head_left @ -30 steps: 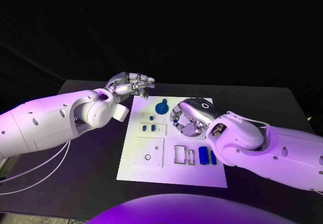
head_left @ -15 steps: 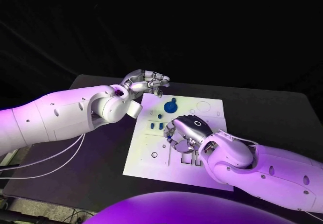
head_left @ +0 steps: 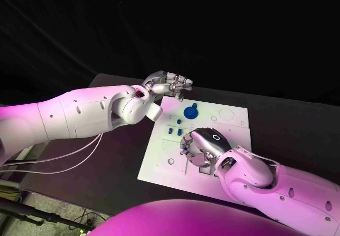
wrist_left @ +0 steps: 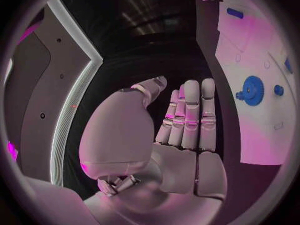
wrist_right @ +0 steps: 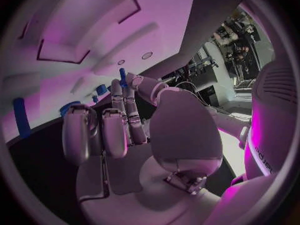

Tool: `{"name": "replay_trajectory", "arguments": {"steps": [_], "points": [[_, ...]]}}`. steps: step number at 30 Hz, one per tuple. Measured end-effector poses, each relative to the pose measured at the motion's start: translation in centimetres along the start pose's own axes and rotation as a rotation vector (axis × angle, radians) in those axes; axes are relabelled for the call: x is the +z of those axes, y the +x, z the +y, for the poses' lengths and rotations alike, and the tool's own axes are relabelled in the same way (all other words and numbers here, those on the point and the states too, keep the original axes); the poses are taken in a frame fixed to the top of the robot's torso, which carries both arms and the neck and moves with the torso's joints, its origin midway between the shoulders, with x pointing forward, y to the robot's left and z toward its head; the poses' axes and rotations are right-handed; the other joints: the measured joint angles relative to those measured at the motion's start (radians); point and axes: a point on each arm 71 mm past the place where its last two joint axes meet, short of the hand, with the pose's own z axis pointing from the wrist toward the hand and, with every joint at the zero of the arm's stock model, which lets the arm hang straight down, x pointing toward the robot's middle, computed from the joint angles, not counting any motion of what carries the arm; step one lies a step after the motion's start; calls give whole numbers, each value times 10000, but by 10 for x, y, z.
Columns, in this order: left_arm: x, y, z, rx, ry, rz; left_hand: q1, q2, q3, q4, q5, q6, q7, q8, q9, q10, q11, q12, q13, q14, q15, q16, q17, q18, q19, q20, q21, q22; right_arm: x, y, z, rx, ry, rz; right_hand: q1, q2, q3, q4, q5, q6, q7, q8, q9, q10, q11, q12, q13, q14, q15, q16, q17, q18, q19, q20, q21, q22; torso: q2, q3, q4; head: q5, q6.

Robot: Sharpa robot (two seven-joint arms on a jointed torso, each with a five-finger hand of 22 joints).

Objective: Assemble the parts on the task board

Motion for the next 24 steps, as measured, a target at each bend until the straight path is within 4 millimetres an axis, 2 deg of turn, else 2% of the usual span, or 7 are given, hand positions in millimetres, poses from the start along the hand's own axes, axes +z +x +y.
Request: {"name": "replay_trajectory", "arguments": {"steps": [13, 24], "points": [[0, 0, 0, 30, 4, 22, 0, 0, 28, -28, 62, 1, 0, 0, 9, 0, 0, 0, 1, 0, 0, 0, -11, 1, 0, 0, -39, -10, 1, 6, -1, 37, -17, -12, -11, -11, -1, 1, 56, 0, 0, 0, 11, 0, 0, -1, 21, 0, 0, 0, 0, 0, 0, 0, 0, 8, 0, -10, 8, 277, -1], [0, 1, -1, 48, 4, 55, 0, 0, 28, -28, 62, 1, 0, -1, 8, 1, 0, 0, 2, 0, 0, 0, -10, 0, 0, 0, -39, -10, 2, 9, 0, 27, -83, -31, 6, 6, -2, 2, 57, 0, 0, 0, 10, 0, 0, -28, 16, 0, 0, 0, 1, 0, 0, 0, 0, 6, -6, -12, 4, 374, -1]]}}
